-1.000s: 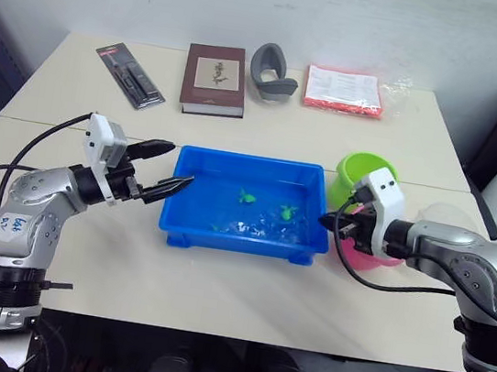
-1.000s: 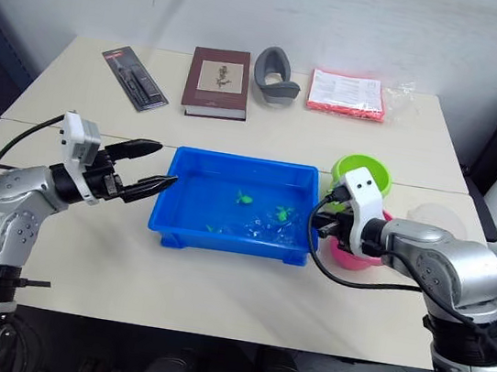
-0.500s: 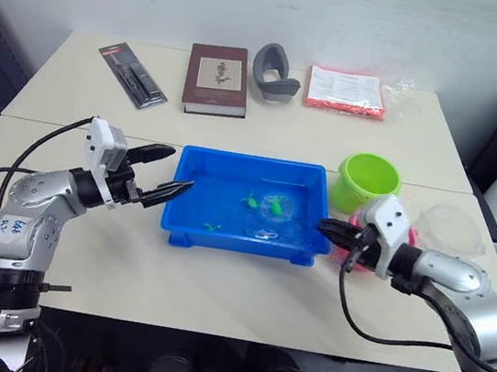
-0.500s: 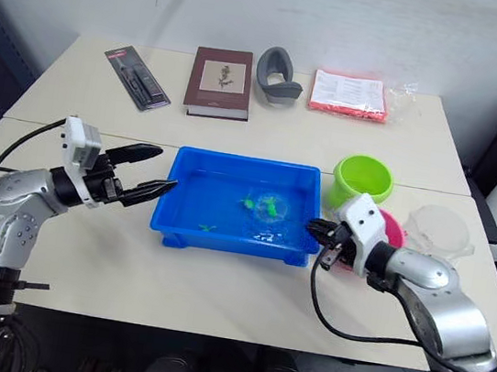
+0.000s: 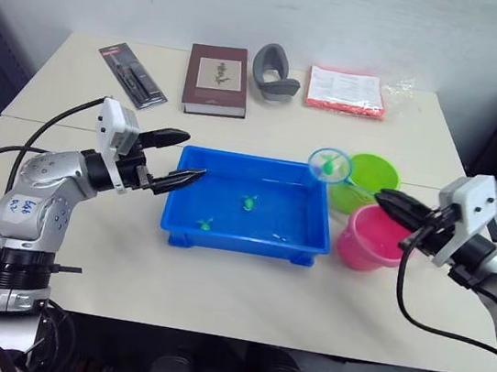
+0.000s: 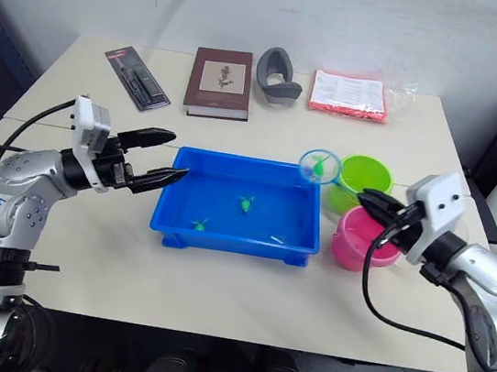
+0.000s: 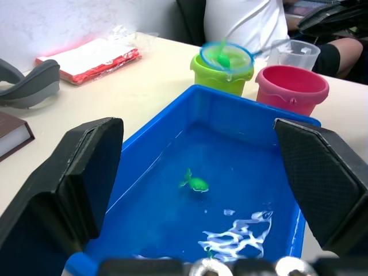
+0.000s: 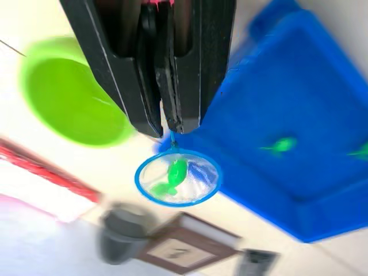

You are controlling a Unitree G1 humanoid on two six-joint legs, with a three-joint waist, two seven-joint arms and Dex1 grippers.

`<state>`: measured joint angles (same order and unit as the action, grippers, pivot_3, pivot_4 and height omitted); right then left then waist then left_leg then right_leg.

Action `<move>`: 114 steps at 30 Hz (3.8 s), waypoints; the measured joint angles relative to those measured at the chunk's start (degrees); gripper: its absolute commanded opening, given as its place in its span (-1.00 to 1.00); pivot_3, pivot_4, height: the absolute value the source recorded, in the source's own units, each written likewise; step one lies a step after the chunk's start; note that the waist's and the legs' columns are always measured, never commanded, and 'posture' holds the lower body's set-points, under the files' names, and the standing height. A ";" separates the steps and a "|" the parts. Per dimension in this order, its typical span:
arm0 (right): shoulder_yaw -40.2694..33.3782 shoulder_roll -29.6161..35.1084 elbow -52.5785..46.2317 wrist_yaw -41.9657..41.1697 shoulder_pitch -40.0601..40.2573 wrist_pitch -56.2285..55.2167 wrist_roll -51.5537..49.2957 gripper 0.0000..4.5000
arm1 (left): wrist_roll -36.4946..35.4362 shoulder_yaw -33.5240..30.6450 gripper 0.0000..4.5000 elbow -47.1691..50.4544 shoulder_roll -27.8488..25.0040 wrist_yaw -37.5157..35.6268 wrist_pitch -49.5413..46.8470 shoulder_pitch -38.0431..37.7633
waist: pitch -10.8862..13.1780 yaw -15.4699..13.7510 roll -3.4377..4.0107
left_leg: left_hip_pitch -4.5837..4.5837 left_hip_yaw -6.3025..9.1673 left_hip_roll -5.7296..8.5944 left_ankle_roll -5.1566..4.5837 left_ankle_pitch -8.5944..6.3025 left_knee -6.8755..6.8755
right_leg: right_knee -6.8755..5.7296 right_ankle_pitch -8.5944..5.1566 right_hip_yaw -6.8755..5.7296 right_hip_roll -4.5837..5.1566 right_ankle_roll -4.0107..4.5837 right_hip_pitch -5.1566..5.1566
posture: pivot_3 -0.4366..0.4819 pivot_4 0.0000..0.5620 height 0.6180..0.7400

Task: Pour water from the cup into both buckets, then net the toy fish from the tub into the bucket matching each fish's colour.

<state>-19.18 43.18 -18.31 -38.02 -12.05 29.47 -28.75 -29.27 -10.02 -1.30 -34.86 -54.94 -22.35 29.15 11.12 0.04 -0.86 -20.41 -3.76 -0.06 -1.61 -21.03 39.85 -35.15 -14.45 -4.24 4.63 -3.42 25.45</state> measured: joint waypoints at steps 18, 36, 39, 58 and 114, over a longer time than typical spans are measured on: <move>8.69 8.63 25.24 10.22 -2.10 -44.50 37.84 -1.00 | 0.70 3.85 1.00 -1.70 0.53 -1.81 0.93 1.96 | 0.01 0.04 0.01 | 0.04 -0.15 0.03 0.06 0.07 0.08 | -0.27 0.00 0.10 -0.05 0.00 0.00 | -0.05 -0.47 1.00; 14.10 20.46 36.76 34.60 -2.26 -74.30 66.69 -1.00 | 1.43 3.85 1.00 -2.39 2.20 -0.70 2.67 2.03 | 0.02 0.17 0.03 | 0.15 -0.23 0.01 0.28 0.25 0.12 | -0.33 -0.02 0.22 -0.09 0.03 0.00 | -0.05 -0.47 1.00; 15.66 16.97 34.05 23.74 -4.28 -70.52 46.92 -1.00 | 1.48 3.13 1.00 -3.26 2.01 -0.66 3.27 1.62 | 0.03 0.55 0.02 | 0.19 -0.27 -0.08 0.32 0.29 0.12 | -0.32 -0.02 0.25 -0.21 0.02 -0.02 | -0.05 -0.47 1.00; 35.36 8.40 14.04 -4.97 -16.58 -35.82 36.34 -1.00 | 1.19 -5.28 1.00 1.39 -8.75 -3.96 3.65 -14.35 | 0.03 0.20 0.03 | 0.10 -0.03 -0.06 0.12 0.06 0.12 | -0.33 -0.10 0.07 0.02 0.20 0.06 | -0.05 -0.47 1.00; -0.19 -0.51 14.87 -7.77 -7.12 -14.15 10.13 -1.00 | -2.84 2.25 1.00 7.04 -1.17 -0.89 -3.07 -0.17 | 0.03 0.02 0.04 | 0.09 -0.12 -0.02 0.12 0.05 0.10 | -0.46 -0.06 0.07 -0.08 0.11 0.02 | -0.05 -0.47 1.00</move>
<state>-19.37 42.67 -3.44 -45.78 -19.17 15.33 -18.62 -32.12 -7.77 5.74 -36.03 -55.82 -25.42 28.98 11.15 0.06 -0.82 -20.32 -3.88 -0.08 -1.48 -20.98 39.96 -35.61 -14.51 -4.16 4.54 -3.30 25.47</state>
